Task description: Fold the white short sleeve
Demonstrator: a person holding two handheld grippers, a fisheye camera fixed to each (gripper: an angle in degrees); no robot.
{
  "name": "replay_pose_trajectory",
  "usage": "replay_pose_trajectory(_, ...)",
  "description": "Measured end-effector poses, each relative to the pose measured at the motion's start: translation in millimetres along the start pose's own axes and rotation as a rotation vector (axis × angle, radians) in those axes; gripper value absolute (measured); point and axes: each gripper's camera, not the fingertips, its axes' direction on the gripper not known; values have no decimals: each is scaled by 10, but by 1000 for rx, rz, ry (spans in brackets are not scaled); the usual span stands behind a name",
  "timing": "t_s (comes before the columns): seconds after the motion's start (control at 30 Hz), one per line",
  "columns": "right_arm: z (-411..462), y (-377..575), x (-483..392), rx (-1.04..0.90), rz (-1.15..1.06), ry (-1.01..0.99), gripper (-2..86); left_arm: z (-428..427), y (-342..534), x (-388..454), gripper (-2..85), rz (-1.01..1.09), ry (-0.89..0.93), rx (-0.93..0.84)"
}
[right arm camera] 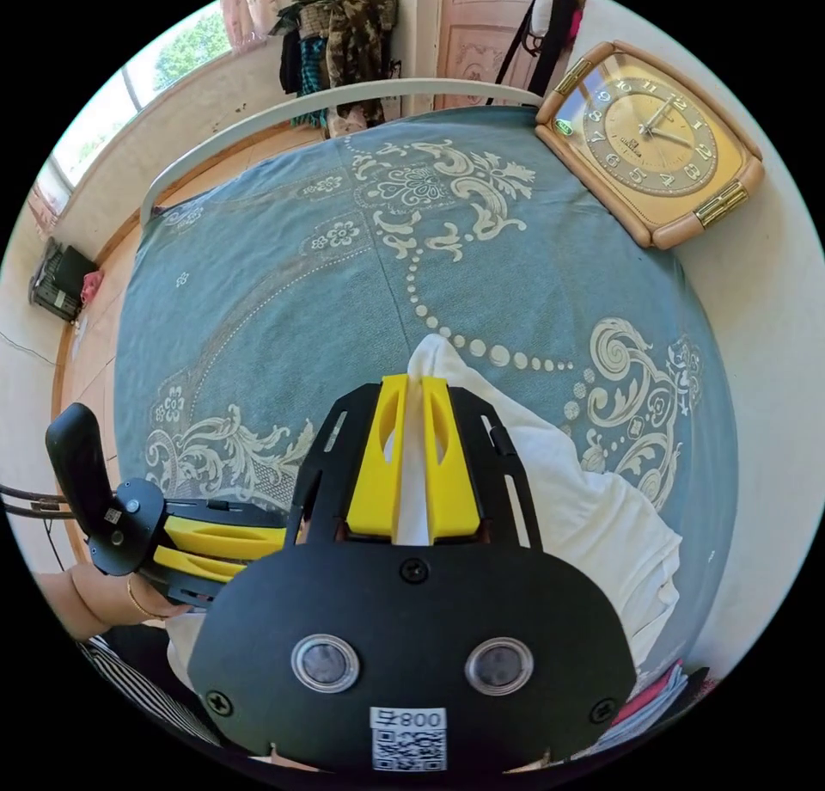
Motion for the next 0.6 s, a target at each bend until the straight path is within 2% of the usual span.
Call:
replay_pose_trajectory(0.1,98,-48,43,3,-17,50,12,23,51,69,19,-12,-5,-10)
replay_pose_trajectory(0.2,143,-70,248,12,11,-14,5,54,124,142,14,-23,-14,-10)
replay_pose_trajectory(0.37,-53,156,1116,163,179,-428,3,127,288,339,9,19,3,0)
replay_pose_trajectory(0.47,-245,446,1624,269,237,-600,3,177,386,561,8,83,46,17)
replay_pose_trajectory(0.6,-426,872,2193,369,308,-733,4,325,478,964,7,212,55,15)
